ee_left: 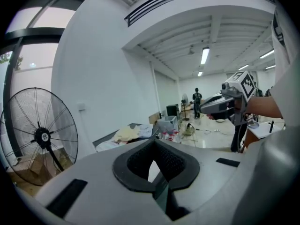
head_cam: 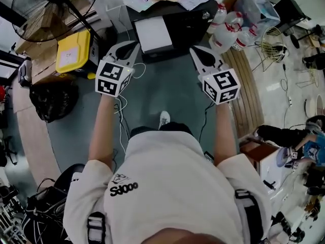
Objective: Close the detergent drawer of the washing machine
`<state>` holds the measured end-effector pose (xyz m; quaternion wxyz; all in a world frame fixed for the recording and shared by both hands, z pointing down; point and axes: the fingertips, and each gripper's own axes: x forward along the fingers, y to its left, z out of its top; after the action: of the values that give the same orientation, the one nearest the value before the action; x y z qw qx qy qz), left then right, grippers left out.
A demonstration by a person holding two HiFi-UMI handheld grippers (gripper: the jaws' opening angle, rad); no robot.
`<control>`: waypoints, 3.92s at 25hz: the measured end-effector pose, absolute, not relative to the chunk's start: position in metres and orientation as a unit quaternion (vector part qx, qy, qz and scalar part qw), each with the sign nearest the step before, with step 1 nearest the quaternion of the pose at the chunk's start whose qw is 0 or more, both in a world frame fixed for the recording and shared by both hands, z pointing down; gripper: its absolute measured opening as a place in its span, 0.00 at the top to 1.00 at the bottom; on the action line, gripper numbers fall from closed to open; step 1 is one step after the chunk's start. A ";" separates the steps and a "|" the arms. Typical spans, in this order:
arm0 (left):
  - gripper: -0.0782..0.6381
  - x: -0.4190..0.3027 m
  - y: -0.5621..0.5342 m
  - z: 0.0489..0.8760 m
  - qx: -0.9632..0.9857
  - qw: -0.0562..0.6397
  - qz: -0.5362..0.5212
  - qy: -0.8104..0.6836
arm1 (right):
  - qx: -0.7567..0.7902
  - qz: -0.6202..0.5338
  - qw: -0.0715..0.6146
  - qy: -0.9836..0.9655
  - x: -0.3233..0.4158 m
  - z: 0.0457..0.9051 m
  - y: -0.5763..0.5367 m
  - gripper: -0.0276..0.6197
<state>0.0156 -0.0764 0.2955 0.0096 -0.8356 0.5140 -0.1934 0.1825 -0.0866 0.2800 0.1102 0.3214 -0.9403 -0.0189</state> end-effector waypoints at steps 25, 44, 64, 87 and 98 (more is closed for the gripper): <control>0.87 -0.079 -0.206 0.385 -0.896 -0.027 -0.212 0.389 | 0.500 0.082 0.145 -0.850 0.112 0.403 -0.176 0.71; 0.87 -0.105 -0.230 0.491 -0.903 -0.074 -0.236 0.351 | 0.504 0.154 0.209 -0.824 0.076 0.567 -0.199 0.56; 0.87 -0.134 -0.237 0.542 -0.889 -0.096 -0.264 0.362 | 0.501 0.130 0.239 -0.821 0.052 0.613 -0.220 0.49; 0.87 -0.157 -0.282 0.549 -0.872 -0.125 -0.235 0.410 | 0.483 0.111 0.239 -0.835 0.040 0.599 -0.269 0.49; 0.87 -0.156 -0.298 0.555 -0.873 -0.125 -0.230 0.411 | 0.484 0.105 0.224 -0.839 0.038 0.596 -0.279 0.49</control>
<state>-0.1564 -0.2984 0.5545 -0.1250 -0.8729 0.4114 -0.2305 0.0379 -0.2793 0.5963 0.2238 0.4841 -0.8394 0.1049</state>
